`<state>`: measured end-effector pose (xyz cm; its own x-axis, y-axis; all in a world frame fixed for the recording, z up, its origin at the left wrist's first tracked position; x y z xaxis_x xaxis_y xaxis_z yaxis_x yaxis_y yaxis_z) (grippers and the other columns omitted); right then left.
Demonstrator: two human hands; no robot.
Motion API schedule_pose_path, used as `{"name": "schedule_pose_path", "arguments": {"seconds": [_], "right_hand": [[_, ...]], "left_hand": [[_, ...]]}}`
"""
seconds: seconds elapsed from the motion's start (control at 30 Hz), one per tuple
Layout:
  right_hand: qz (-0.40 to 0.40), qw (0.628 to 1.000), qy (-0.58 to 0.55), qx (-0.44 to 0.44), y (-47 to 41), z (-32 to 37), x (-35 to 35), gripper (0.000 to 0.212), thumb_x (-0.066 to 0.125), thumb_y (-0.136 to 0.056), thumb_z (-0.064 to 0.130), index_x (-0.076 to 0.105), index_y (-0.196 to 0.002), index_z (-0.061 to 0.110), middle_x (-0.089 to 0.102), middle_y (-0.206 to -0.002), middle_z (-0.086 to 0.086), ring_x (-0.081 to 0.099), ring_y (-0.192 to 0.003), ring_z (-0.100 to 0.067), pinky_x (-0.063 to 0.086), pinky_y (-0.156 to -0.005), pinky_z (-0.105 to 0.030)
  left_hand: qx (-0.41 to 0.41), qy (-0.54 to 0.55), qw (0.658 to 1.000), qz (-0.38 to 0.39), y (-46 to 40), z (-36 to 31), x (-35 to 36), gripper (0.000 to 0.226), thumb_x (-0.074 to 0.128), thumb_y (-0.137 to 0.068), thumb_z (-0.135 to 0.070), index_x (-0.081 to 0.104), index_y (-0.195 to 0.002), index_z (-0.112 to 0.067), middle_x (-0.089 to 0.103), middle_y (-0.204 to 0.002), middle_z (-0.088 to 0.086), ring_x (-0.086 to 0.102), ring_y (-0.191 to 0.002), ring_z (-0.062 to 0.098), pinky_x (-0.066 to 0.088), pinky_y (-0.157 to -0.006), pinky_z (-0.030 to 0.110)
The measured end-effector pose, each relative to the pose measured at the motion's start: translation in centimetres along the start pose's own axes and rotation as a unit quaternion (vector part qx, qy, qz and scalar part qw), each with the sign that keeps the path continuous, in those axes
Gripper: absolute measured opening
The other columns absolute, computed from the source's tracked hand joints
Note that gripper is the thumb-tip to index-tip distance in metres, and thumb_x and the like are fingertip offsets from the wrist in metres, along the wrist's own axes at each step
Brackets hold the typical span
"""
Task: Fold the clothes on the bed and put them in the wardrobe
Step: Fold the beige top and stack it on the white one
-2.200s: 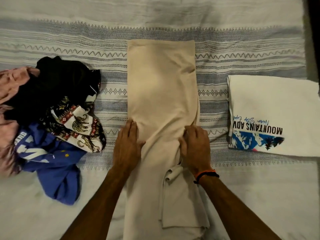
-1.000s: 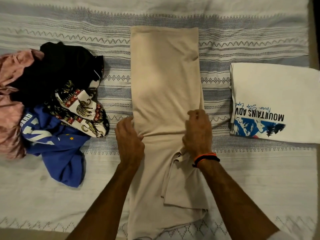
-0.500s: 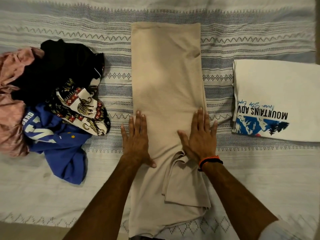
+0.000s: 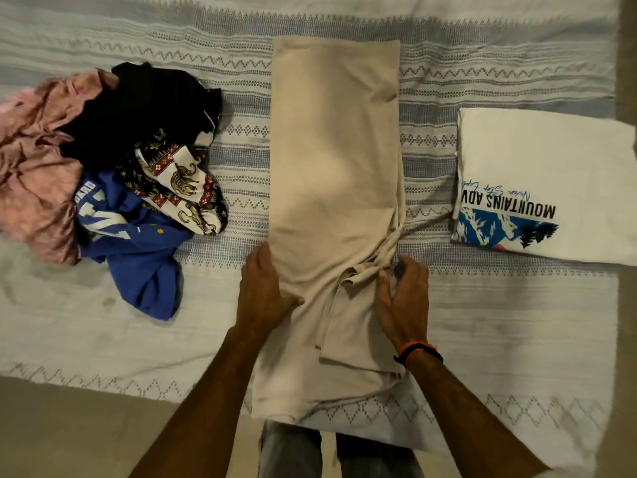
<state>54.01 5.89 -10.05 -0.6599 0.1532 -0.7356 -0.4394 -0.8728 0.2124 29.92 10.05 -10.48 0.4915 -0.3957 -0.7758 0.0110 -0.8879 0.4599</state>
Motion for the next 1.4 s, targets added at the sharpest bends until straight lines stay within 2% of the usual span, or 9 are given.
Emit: {"name": "schedule_pose_path", "arguments": {"seconds": [0.13, 0.27, 0.4, 0.53, 0.7, 0.97, 1.1, 1.3, 1.4], "right_hand": [[0.045, 0.995, -0.025, 0.091, 3.0, -1.8, 0.6, 0.057, 0.07, -0.087, 0.031, 0.047, -0.131, 0.004, 0.05, -0.127, -0.012, 0.054, -0.113, -0.028, 0.048, -0.098, -0.043], [0.066, 0.989, -0.039, 0.128, 5.2, -2.8, 0.2, 0.058, 0.078, -0.08, 0.041, 0.055, -0.12, 0.006, 0.058, -0.118, -0.011, 0.057, -0.107, -0.027, 0.048, -0.091, -0.037], [0.116, 0.977, -0.067, 0.166, 6.5, -3.6, -0.1, 0.063, 0.083, -0.073, 0.046, 0.056, -0.118, 0.012, 0.061, -0.11, -0.002, 0.059, -0.101, -0.021, 0.051, -0.091, -0.039], [0.184, 0.957, -0.093, 0.204, 7.8, -4.5, -0.1, 0.056, 0.083, -0.071, 0.049, 0.071, -0.11, 0.01, 0.071, -0.107, -0.003, 0.065, -0.102, -0.023, 0.054, -0.09, -0.039], [0.179, 0.945, -0.152, 0.227, 9.3, -5.7, 0.1, 0.064, 0.087, -0.062, 0.048, 0.072, -0.111, 0.011, 0.073, -0.106, -0.006, 0.068, -0.099, -0.026, 0.056, -0.091, -0.046], [0.128, 0.9, -0.237, 0.343, 12.9, -9.0, -1.5, 0.037, 0.089, -0.069, 0.018, 0.07, -0.097, 0.005, 0.072, -0.095, -0.01, 0.068, -0.083, -0.025, 0.057, -0.068, -0.036], [0.131, 0.901, -0.251, 0.329, 13.3, -8.7, -1.6, 0.024, 0.086, -0.072, 0.017, 0.069, -0.088, 0.012, 0.072, -0.093, -0.008, 0.067, -0.086, -0.026, 0.059, -0.074, -0.039], [0.131, 0.888, -0.286, 0.336, 13.9, -6.9, -3.3, 0.02, 0.082, -0.078, 0.012, 0.066, -0.089, 0.008, 0.067, -0.089, -0.005, 0.063, -0.08, -0.022, 0.056, -0.064, -0.034], [0.13, 0.876, -0.308, 0.349, 13.6, -5.3, -4.6, 0.019, 0.08, -0.079, 0.007, 0.064, -0.089, 0.005, 0.066, -0.09, -0.008, 0.062, -0.077, -0.022, 0.056, -0.061, -0.036]], "left_hand": [[-0.066, 0.076, 0.994, -0.038, 2.8, 1.9, 0.6, 0.094, 0.089, -0.066, -0.028, 0.037, -0.138, 0.003, 0.044, -0.134, 0.021, 0.045, -0.12, 0.033, 0.039, -0.096, 0.037], [-0.147, 0.161, 0.976, -0.026, 5.3, 3.9, 1.6, 0.076, 0.087, -0.068, -0.027, 0.045, -0.127, -0.003, 0.059, -0.123, 0.016, 0.058, -0.112, 0.033, 0.048, -0.093, 0.04], [-0.181, 0.186, 0.966, -0.004, 7.1, 5.3, 2.2, 0.063, 0.083, -0.074, -0.035, 0.057, -0.123, -0.005, 0.066, -0.12, 0.01, 0.063, -0.109, 0.028, 0.046, -0.084, 0.027], [-0.19, 0.228, 0.953, 0.055, 9.2, 6.5, 3.3, 0.05, 0.079, -0.077, -0.042, 0.071, -0.111, -0.005, 0.072, -0.108, 0.012, 0.067, -0.098, 0.028, 0.056, -0.086, 0.037], [-0.172, 0.298, 0.937, 0.067, 11.6, 6.9, 4.5, 0.043, 0.075, -0.085, -0.03, 0.068, -0.115, -0.001, 0.07, -0.107, 0.01, 0.066, -0.094, 0.024, 0.055, -0.081, 0.034], [-0.209, 0.304, 0.924, 0.097, 15.2, 8.3, 6.7, 0.052, 0.087, -0.07, -0.019, 0.067, -0.116, -0.002, 0.072, -0.108, 0.011, 0.067, -0.096, 0.027, 0.056, -0.089, 0.043], [-0.222, 0.315, 0.919, 0.083, 15.8, 8.1, 6.8, 0.049, 0.086, -0.071, -0.018, 0.068, -0.114, -0.001, 0.072, -0.107, 0.011, 0.067, -0.097, 0.029, 0.055, -0.091, 0.045], [-0.275, 0.436, 0.852, 0.092, 17.4, 6.9, 5.5, 0.03, 0.078, -0.079, -0.004, 0.069, -0.107, 0.002, 0.073, -0.1, 0.015, 0.069, -0.092, 0.032, 0.059, -0.076, 0.042], [-0.29, 0.485, 0.819, 0.097, 18.0, 5.7, 3.5, 0.03, 0.074, -0.081, 0.0, 0.066, -0.109, 0.006, 0.072, -0.104, 0.019, 0.068, -0.097, 0.036, 0.057, -0.083, 0.052]]}}
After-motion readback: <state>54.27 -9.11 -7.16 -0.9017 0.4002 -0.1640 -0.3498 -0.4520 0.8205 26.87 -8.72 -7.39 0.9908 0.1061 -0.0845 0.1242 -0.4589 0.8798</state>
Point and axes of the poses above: each hand's wrist, its own y-axis away from the middle knuckle, its own x-axis out of the palm, z = x × y, the point moved 4 cm from there along -y, towards the middle knuckle
